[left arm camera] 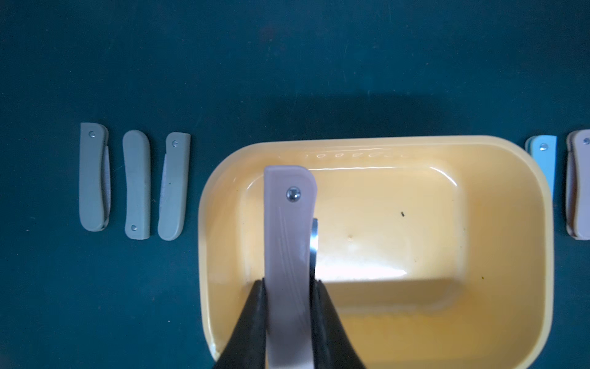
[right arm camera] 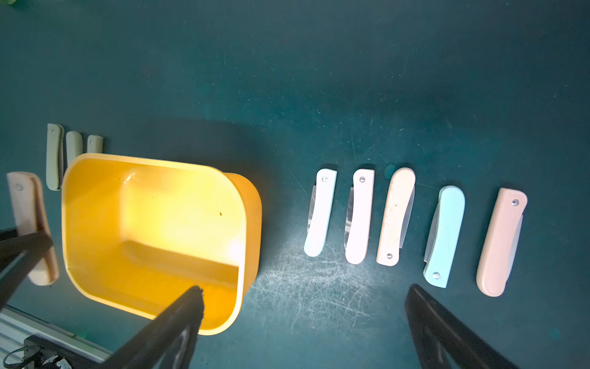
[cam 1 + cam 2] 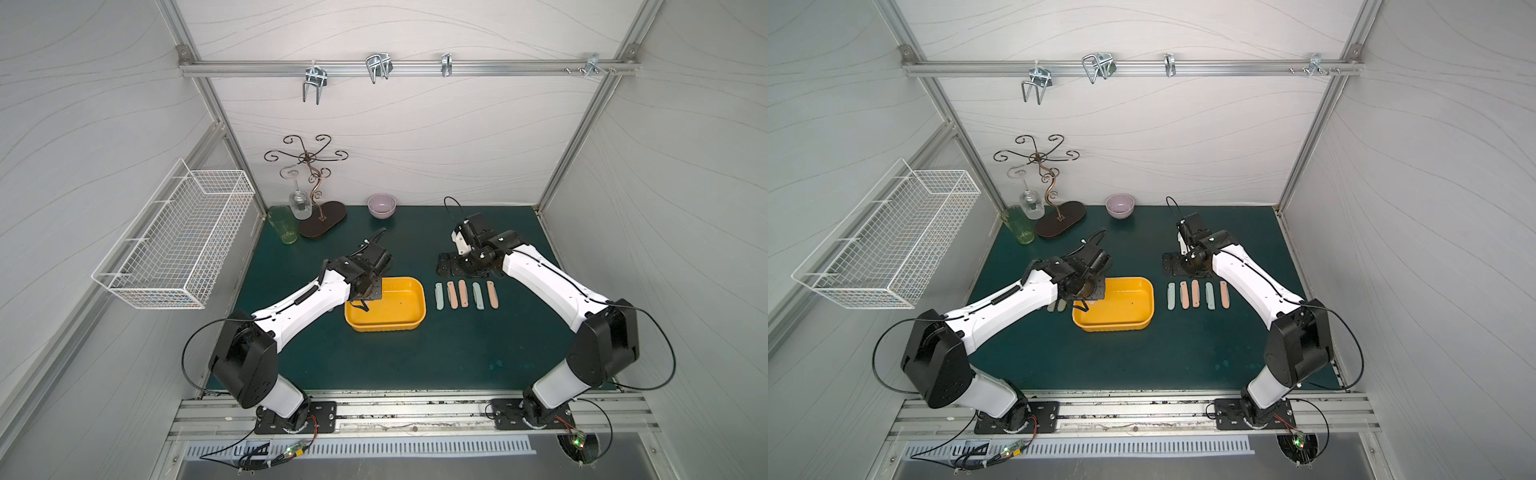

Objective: Take the fruit knife out of the storage box
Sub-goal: Pick up the fruit knife from the storage box, then place the fruit knife at the center of the board.

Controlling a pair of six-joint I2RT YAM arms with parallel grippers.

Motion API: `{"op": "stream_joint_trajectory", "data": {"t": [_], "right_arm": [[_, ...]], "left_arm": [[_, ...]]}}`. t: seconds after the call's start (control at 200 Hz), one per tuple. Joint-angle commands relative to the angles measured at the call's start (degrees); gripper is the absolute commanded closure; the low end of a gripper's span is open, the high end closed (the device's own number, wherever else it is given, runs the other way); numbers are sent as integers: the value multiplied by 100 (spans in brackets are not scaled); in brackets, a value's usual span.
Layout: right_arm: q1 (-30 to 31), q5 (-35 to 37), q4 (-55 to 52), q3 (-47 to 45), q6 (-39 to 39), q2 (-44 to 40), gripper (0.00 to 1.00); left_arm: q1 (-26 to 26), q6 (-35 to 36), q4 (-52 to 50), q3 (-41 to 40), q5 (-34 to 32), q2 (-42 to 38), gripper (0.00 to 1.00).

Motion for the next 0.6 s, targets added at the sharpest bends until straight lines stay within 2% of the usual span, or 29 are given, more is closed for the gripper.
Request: {"op": "stream_joint_trajectory", "data": {"t": [0.0,0.235,0.595], "right_arm": [[37,-44,-53,134,-59,-86,1],[16,-111,-55,72,-141,-135,1],[-93,-340,6,-172,-47,-359,1]], "left_arm": [[384,355,-381,228,-41,-175,94],[1299,789,-283,180,82,-151,94],[2632,1577,13,87,-306,152,96]]}}
